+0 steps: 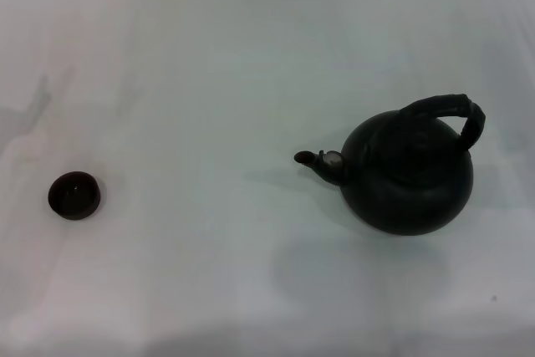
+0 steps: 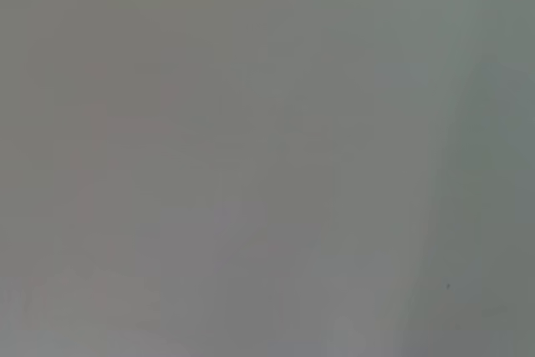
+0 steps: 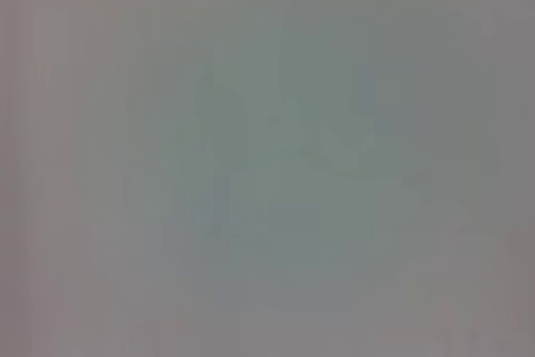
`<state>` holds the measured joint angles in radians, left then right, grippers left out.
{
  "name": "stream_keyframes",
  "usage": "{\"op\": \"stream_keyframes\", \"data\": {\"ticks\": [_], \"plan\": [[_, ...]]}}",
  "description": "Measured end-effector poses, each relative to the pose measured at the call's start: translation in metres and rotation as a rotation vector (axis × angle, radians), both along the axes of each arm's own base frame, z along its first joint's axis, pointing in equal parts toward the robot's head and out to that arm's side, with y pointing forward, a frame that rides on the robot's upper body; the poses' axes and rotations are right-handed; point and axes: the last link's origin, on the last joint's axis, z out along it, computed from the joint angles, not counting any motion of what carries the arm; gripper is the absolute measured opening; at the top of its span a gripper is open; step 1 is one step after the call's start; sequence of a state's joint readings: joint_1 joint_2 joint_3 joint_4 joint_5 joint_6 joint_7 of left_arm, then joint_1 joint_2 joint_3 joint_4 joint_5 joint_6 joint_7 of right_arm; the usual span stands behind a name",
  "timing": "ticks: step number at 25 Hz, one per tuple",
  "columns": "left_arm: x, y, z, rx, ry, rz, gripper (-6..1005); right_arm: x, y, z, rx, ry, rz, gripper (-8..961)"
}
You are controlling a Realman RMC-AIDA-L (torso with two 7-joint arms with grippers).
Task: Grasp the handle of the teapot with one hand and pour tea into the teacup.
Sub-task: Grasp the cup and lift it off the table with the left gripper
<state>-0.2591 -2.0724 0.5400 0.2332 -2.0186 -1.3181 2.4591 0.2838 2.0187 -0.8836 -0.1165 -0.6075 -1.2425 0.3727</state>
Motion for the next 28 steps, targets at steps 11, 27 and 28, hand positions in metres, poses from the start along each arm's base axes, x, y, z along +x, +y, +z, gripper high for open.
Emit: {"op": "stream_keyframes", "data": {"ticks": [11, 27, 28], "plan": [[0.0001, 0.0002, -0.0015, -0.004, -0.003, 0.003, 870, -0.0002, 0.0, -0.0004, -0.002, -0.001, 0.001, 756], [0.0005, -0.0002, -0.0032, -0.017, -0.017, 0.002, 867, 0.0001, 0.0, -0.0009, -0.006, -0.002, -0.001, 756], [0.001, 0.0003, -0.0033, -0.029, -0.033, 0.0, 866, 0.0002, -0.0001, -0.0009, -0.006, -0.001, -0.001, 756]]}}
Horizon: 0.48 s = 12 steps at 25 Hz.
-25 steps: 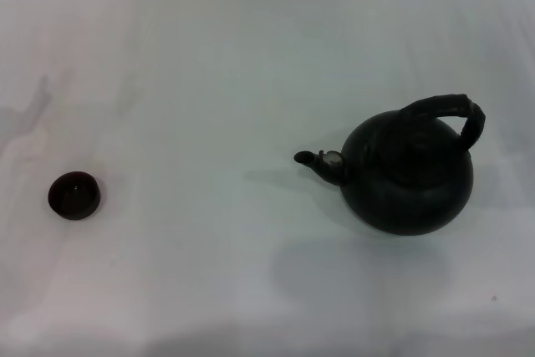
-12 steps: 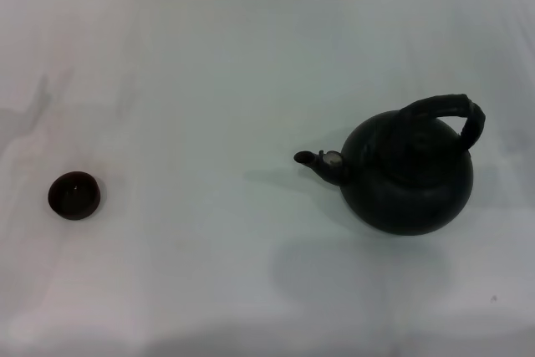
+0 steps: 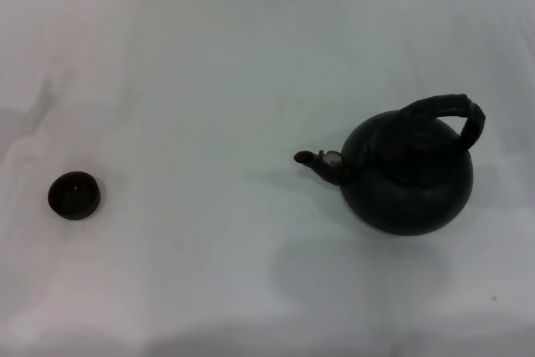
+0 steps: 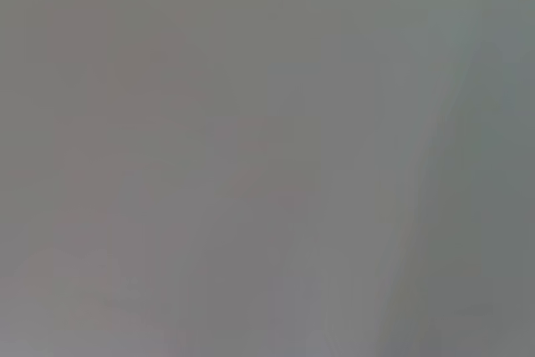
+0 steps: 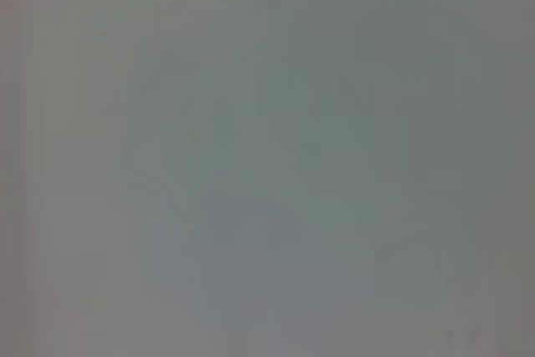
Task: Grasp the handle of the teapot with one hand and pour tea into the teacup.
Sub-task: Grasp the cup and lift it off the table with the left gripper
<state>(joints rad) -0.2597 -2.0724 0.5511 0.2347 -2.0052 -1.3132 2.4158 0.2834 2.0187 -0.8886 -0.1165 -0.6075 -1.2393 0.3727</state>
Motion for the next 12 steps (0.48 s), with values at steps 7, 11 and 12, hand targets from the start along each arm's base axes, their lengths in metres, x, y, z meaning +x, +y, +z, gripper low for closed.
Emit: {"op": "stream_keyframes", "data": {"ticks": [7, 11, 12], "plan": [[0.009, 0.011, 0.021, -0.188, -0.111, -0.043, 865, 0.0, 0.0, 0.001, 0.003, -0.001, 0.0, 756], [0.019, 0.018, 0.046, -0.332, -0.177, -0.011, 864, 0.0, 0.001, 0.001, 0.002, -0.002, 0.003, 756], [0.023, 0.021, 0.051, -0.381, -0.177, 0.007, 864, 0.0, 0.001, 0.001, 0.002, -0.002, 0.002, 756]]}}
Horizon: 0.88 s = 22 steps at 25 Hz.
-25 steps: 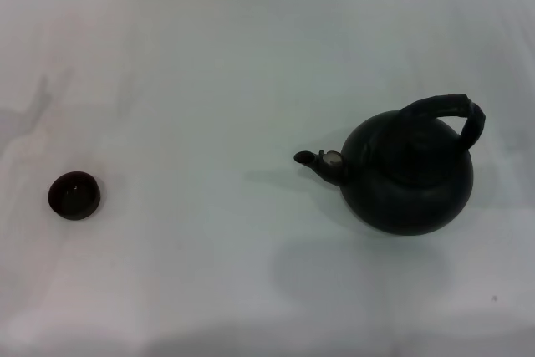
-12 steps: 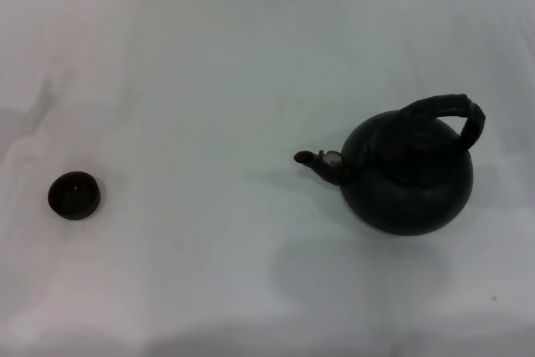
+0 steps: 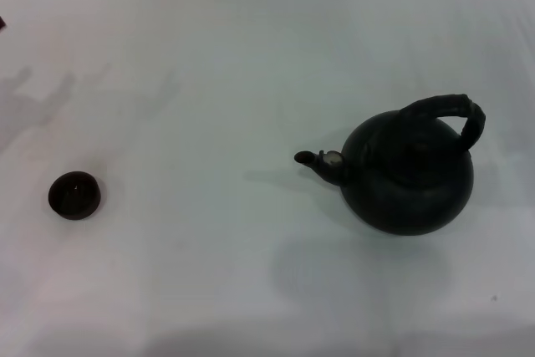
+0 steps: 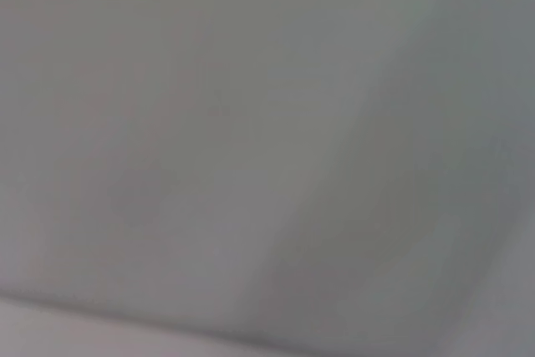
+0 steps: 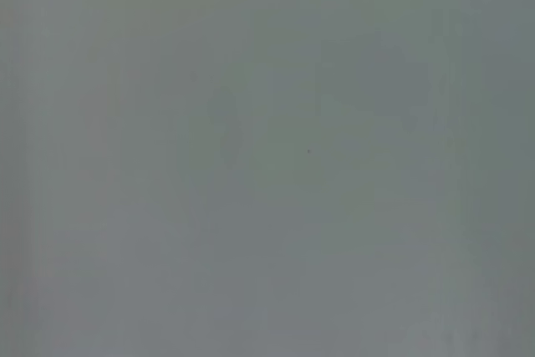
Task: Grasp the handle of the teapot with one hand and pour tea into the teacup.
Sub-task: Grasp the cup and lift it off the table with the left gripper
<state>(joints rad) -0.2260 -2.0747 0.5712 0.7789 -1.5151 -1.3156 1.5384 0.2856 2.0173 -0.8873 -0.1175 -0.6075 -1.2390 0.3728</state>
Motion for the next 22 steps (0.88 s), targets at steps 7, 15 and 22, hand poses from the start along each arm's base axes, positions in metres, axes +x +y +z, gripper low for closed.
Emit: {"op": "stream_keyframes", "data": {"ticks": [7, 15, 22], "plan": [[0.02, 0.015, 0.016, -0.292, 0.082, 0.196, 840, 0.001, -0.001, 0.0, 0.003, 0.001, -0.006, 756], [0.054, 0.023, 0.014, -0.566, 0.281, 0.313, 839, 0.001, -0.002, -0.001, -0.005, -0.001, -0.004, 756], [0.084, 0.021, 0.015, -0.651, 0.376, 0.31, 859, 0.003, -0.004, 0.0, -0.004, -0.002, -0.011, 756]]}}
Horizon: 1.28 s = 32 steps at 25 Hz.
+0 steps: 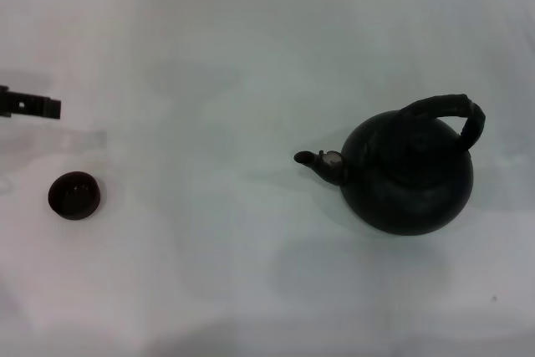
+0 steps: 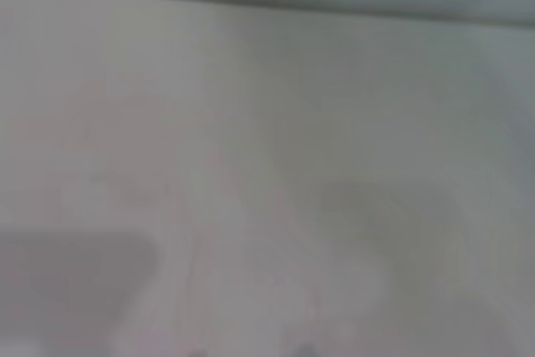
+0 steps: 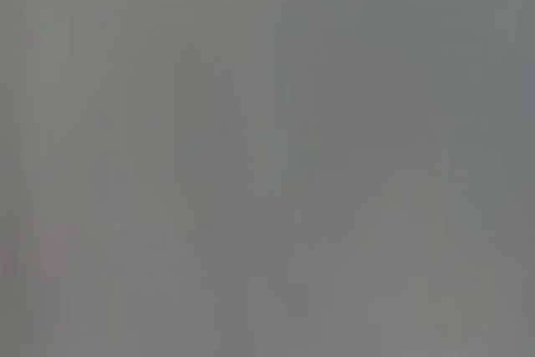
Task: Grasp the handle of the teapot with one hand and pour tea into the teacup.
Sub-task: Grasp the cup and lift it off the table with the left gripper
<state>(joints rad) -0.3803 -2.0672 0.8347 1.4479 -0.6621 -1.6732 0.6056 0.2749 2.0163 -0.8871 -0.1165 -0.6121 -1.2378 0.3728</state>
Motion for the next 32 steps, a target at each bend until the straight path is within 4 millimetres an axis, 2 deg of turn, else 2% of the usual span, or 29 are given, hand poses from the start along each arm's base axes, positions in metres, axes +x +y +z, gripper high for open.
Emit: {"op": "stream_keyframes", "data": {"ticks": [7, 20, 32], "plan": [[0.003, -0.004, -0.014, -0.105, 0.108, 0.041, 872, 0.001, 0.0, 0.001, 0.003, -0.002, -0.002, 756], [-0.003, 0.003, -0.052, -0.215, 0.096, 0.064, 872, 0.001, -0.002, -0.001, -0.001, -0.01, -0.001, 756], [-0.002, 0.011, -0.061, -0.275, 0.138, 0.083, 871, -0.001, 0.0, 0.0, 0.007, -0.007, 0.002, 756]]}}
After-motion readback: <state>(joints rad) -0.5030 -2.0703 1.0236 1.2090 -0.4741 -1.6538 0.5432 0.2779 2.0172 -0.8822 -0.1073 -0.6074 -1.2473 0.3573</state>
